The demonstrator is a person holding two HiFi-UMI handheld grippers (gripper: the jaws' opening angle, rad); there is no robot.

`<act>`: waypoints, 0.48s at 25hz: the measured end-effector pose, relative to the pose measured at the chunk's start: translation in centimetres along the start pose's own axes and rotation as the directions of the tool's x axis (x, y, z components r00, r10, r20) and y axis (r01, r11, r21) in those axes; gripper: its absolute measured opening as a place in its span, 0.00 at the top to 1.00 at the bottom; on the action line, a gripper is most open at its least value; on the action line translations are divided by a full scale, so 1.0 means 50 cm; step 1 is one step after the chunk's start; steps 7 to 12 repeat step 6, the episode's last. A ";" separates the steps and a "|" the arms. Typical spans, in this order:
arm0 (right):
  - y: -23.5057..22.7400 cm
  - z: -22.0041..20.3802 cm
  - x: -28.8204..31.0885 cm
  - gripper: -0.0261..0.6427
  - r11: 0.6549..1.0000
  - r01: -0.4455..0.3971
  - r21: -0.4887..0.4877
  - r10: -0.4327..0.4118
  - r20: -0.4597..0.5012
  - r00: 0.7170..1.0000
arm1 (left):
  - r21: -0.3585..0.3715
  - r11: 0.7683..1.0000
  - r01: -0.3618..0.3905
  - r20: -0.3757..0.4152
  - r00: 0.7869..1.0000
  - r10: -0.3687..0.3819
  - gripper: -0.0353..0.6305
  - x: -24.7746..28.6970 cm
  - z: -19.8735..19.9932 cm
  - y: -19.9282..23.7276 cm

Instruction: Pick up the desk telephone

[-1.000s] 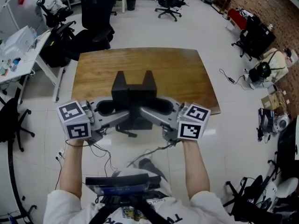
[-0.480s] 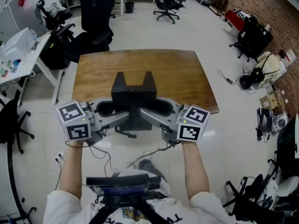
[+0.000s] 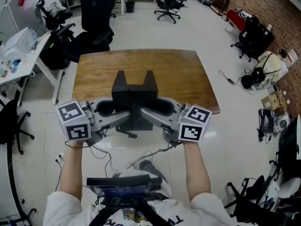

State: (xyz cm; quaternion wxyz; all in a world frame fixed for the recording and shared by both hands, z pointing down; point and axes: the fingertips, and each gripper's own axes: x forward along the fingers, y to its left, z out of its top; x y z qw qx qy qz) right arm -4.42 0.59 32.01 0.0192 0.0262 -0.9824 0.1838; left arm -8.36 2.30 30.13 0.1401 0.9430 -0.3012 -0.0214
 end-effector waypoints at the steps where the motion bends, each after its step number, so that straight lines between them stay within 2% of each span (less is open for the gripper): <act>1: 0.000 0.000 0.000 0.67 1.000 -0.001 0.001 0.001 0.000 1.000 | 0.000 1.000 0.000 0.000 1.000 0.000 0.70 0.000 0.000 0.000; 12: 0.003 -0.004 0.004 0.67 1.000 -0.002 0.005 0.002 -0.003 1.000 | -0.011 1.000 -0.006 0.000 1.000 0.006 0.70 -0.004 -0.005 -0.001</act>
